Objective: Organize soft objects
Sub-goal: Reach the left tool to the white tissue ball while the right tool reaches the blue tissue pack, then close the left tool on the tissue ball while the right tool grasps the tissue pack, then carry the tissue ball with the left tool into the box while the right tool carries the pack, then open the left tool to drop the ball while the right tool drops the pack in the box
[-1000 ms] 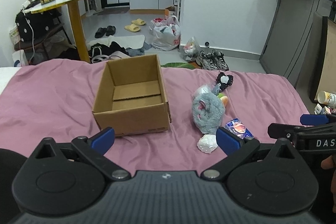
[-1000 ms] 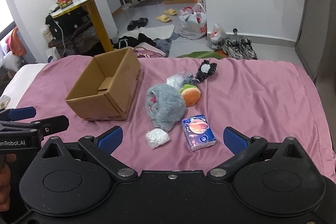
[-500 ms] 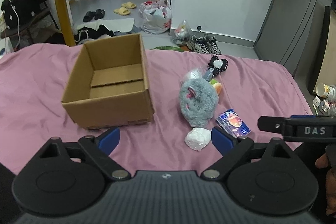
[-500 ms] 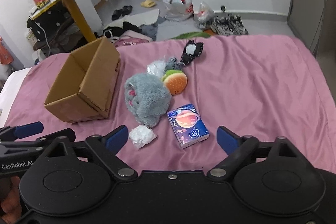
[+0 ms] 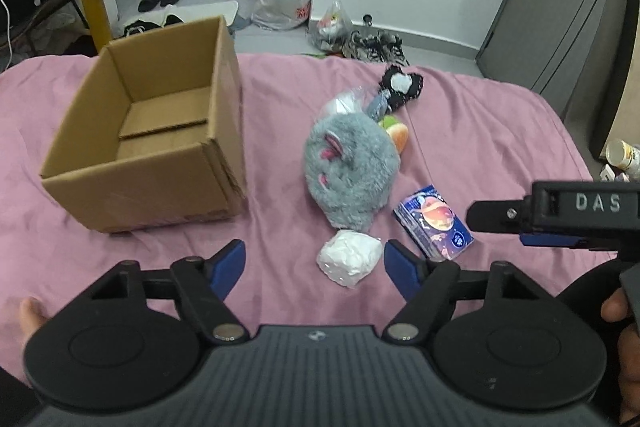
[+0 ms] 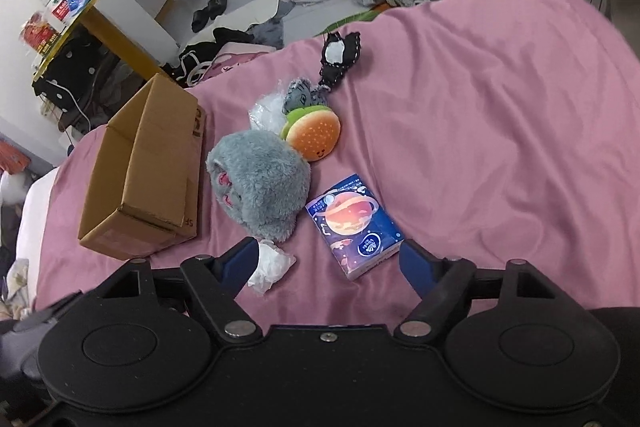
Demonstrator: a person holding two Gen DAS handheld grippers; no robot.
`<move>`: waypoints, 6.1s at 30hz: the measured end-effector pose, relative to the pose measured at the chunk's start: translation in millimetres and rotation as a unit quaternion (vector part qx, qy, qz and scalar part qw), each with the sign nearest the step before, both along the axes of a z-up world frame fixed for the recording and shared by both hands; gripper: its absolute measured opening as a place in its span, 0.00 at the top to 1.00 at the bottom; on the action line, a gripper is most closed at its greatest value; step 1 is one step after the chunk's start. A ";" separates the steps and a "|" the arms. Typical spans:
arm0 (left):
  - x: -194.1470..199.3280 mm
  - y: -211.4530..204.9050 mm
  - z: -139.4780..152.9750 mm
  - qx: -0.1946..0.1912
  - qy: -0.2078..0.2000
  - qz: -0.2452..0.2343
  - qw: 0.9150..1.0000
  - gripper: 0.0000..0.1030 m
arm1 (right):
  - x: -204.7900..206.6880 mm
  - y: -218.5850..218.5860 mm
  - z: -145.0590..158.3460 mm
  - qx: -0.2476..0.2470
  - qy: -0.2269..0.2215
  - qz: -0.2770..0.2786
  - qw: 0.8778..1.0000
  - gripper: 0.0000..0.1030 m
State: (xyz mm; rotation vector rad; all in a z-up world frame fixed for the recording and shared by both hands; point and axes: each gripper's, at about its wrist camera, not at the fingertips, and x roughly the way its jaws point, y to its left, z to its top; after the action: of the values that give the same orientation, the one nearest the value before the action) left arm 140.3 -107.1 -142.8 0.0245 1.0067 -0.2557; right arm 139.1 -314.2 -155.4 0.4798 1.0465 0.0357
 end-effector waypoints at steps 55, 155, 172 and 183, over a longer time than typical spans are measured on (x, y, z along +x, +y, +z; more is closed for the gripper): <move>28.5 2.5 -48.4 -0.011 0.026 0.098 0.995 0.48 | 81.7 41.5 -63.9 -0.149 0.110 0.069 0.980 0.15; 179.2 144.2 -0.8 -0.064 -0.049 0.179 0.981 0.48 | 136.1 162.3 37.2 0.028 -0.132 0.000 0.991 0.42; 181.3 163.7 11.7 -0.079 -0.078 0.216 0.970 0.38 | 157.6 173.1 29.5 0.032 -0.116 -0.003 0.993 0.42; 169.8 194.2 16.4 -0.085 -0.069 0.259 0.960 0.30 | 173.8 198.3 29.5 0.021 -0.105 0.035 0.994 0.42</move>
State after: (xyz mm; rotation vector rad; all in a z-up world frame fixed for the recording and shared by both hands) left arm 310.1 87.1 -126.4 -0.3697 0.8161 0.1393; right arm 312.9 -115.9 -126.0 0.4676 0.8574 0.1677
